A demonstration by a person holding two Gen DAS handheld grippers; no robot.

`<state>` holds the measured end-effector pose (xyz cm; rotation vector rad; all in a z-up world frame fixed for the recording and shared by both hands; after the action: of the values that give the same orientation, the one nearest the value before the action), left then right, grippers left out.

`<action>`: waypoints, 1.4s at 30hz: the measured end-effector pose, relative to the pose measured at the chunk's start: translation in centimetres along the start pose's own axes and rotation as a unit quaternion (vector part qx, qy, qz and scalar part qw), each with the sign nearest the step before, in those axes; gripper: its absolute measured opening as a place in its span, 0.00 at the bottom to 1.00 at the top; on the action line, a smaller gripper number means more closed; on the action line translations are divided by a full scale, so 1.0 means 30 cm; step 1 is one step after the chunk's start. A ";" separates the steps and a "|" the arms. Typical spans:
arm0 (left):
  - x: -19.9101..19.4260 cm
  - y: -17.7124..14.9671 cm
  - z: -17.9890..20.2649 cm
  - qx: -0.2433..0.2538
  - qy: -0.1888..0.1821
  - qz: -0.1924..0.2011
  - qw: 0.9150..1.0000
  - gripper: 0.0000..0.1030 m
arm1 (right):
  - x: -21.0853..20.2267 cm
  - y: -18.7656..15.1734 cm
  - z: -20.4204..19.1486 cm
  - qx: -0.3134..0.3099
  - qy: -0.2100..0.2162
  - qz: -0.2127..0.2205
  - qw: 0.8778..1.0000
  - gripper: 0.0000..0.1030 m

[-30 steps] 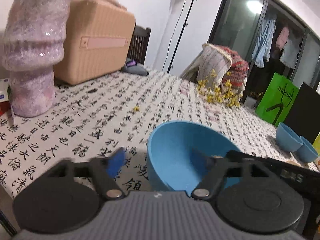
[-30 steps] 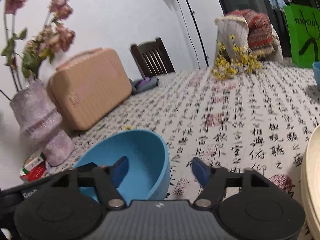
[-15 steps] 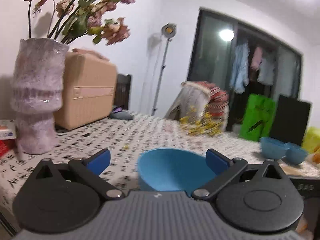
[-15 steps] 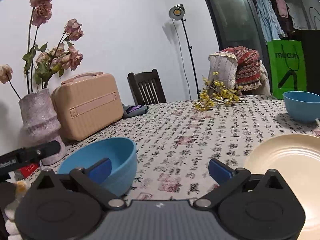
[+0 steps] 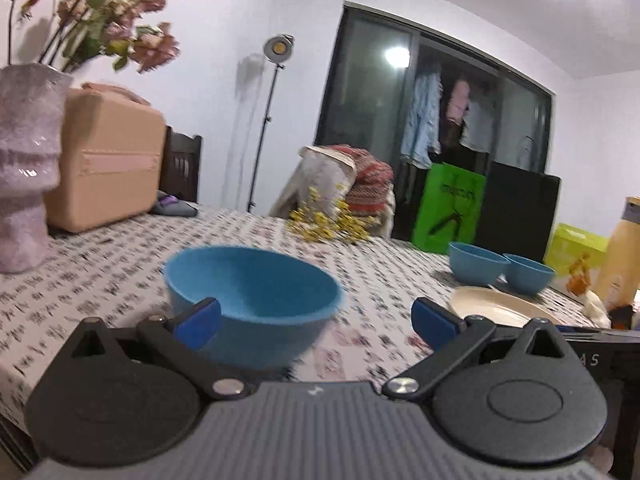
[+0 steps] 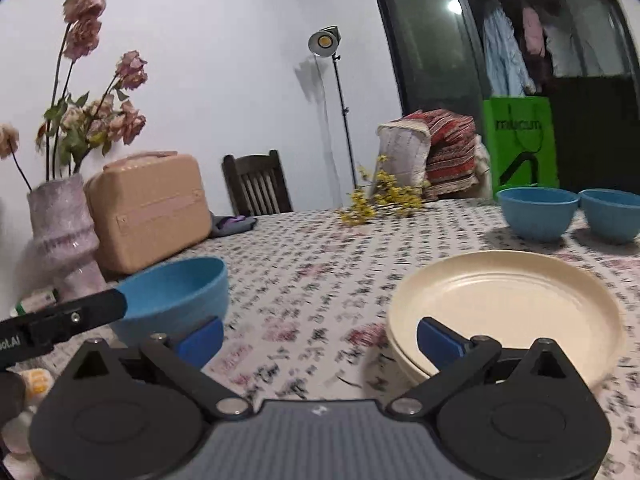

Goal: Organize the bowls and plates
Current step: 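Raise both open grippers away from the placed blue bowl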

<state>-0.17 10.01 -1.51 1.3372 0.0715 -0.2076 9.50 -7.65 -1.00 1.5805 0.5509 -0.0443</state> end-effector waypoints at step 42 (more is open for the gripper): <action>-0.012 -0.076 0.132 -0.002 0.007 -0.046 0.999 1.00 | -0.151 -0.045 0.176 0.052 -0.069 -0.021 0.996 1.00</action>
<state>-1.22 5.71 -2.71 1.3318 0.1464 -0.2754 6.58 -14.12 -1.19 1.6521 0.4803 -0.2158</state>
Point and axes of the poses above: each gripper's, at about its wrist camera, not at the fingertips, and x roughly the way its jaws point, z to its right, y to its top, the point moved 2 cm from there along x, roughly the way its jaws point, and after that the axes turned 14 degrees about -y, right-handed, at the moved point
